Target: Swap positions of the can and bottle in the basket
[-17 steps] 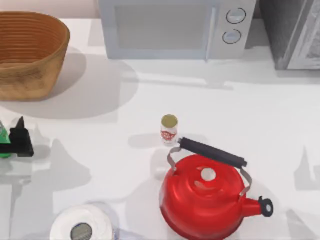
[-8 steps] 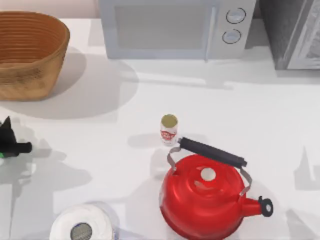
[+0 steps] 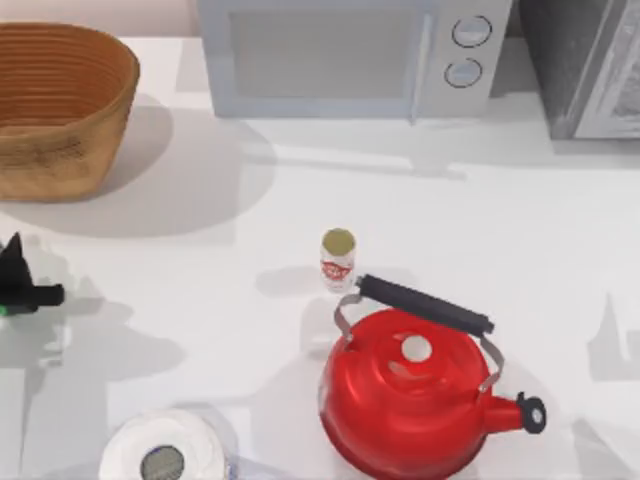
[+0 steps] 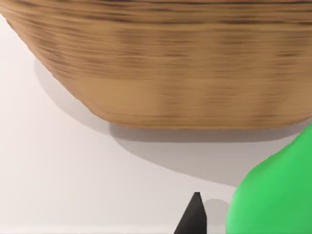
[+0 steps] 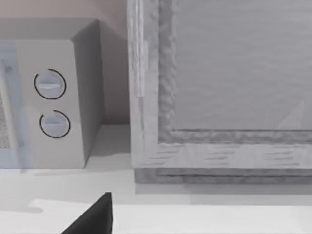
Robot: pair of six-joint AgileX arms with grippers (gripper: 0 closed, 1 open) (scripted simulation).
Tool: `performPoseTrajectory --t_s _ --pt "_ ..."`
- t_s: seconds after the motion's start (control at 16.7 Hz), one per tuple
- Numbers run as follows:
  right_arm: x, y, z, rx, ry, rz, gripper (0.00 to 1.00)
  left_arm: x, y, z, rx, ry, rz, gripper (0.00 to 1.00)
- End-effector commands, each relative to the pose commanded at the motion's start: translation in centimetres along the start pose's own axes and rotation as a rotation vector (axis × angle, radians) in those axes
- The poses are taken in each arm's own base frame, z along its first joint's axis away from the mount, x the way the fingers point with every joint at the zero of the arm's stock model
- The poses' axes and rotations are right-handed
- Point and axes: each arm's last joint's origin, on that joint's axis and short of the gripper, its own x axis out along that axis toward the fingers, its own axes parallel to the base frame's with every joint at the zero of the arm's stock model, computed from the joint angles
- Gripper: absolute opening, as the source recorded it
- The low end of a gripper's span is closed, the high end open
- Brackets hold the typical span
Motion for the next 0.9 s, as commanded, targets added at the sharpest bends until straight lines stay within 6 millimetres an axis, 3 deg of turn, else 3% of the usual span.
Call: performPoseTrajectory --t_s 0.42,0.66,0.9 --pt "0.0 0.0 0.0 0.0 0.0 0.0 1.0 -0.1 0.8 0.4 -0.008 -0.014 0.016 0.0" --pt "0.0 0.0 0.0 0.0 0.0 0.0 1.0 -0.4 4.9 2.3 -0.049 -0.054 0.109 0.0" --pt "0.0 0.0 0.0 0.0 0.0 0.0 1.0 0.0 9.4 7.3 -0.074 -0.095 0.187 0.0"
